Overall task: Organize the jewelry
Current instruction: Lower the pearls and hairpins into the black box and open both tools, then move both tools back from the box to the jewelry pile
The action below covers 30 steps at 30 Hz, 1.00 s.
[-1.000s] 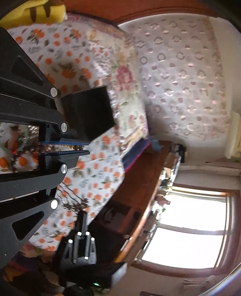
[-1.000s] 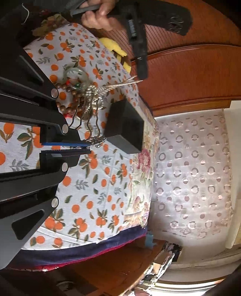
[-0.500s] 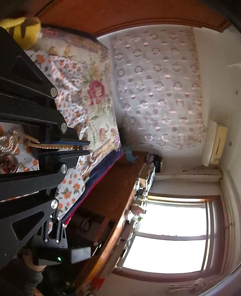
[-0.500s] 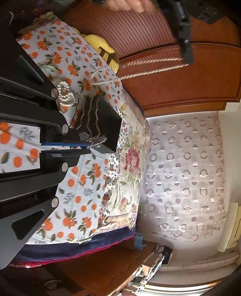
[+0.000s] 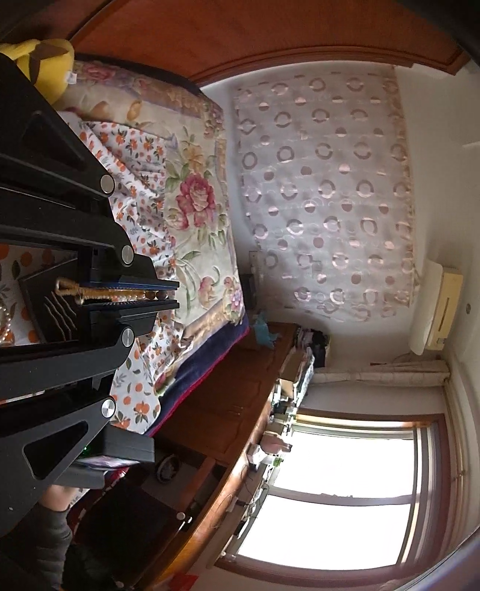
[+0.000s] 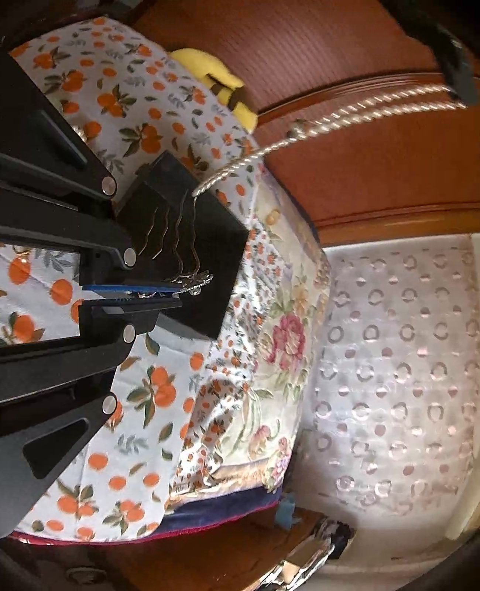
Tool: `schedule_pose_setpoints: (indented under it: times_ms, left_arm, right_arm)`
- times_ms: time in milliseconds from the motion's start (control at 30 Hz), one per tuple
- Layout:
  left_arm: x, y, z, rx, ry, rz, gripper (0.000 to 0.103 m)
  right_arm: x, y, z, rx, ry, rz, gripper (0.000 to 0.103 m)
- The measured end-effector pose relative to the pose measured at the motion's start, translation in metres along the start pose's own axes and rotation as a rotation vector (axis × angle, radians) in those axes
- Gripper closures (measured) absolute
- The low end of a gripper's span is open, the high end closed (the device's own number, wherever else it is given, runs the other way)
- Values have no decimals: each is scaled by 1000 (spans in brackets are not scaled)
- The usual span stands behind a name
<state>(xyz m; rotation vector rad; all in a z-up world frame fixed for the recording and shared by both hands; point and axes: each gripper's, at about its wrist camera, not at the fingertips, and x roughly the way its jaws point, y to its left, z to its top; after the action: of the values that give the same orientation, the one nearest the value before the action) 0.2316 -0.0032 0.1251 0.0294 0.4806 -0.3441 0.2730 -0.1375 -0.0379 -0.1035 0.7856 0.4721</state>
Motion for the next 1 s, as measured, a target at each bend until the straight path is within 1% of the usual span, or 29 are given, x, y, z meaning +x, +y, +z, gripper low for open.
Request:
schedule_pose_setpoints:
  times_ms: [100, 167, 300, 433, 500, 600, 733, 767, 800, 867, 900, 933, 1000]
  left_arm:
    - [13, 6, -3, -9, 15, -15, 99]
    - [23, 7, -4, -17, 27, -30, 99]
    - [37, 3, -10, -9, 45, -44, 99]
    - [43, -5, -11, -2, 44, -60, 99]
    - [48, -6, -13, 8, 47, -54, 99]
    - [60, -8, -24, 21, 74, -42, 99]
    - [83, -8, -50, 22, 139, -18, 99]
    - [89, -9, -59, 27, 157, -1, 99]
    - [92, -9, -64, 30, 167, 9, 96]
    - [94, -9, -78, 24, 186, 18, 80]
    - [93, -9, -82, 22, 187, 25, 65]
    - [90, -10, -88, 23, 182, 35, 62]
    - [85, -10, -97, 23, 190, 50, 59]
  right_arm:
    - [11, 1, -4, -13, 22, 12, 99]
    - [11, 1, -5, -7, 15, 8, 97]
    - [-1, -8, -5, 11, -19, 25, 97]
    - [-20, -23, -11, 57, -63, 37, 96]
    - [-26, -29, -15, 70, -73, 34, 95]
    - [-29, -33, -23, 78, -70, 34, 94]
    - [-36, -30, -33, 82, -72, 37, 94]
    - [-38, -28, -36, 83, -73, 40, 94]
    - [-41, -26, -39, 81, -74, 42, 94]
    - [-48, -22, -44, 73, -77, 39, 94]
    - [-51, -19, -48, 71, -77, 41, 94]
    - [-54, -15, -52, 68, -74, 45, 94]
    - [-59, -9, -61, 63, -69, 44, 93]
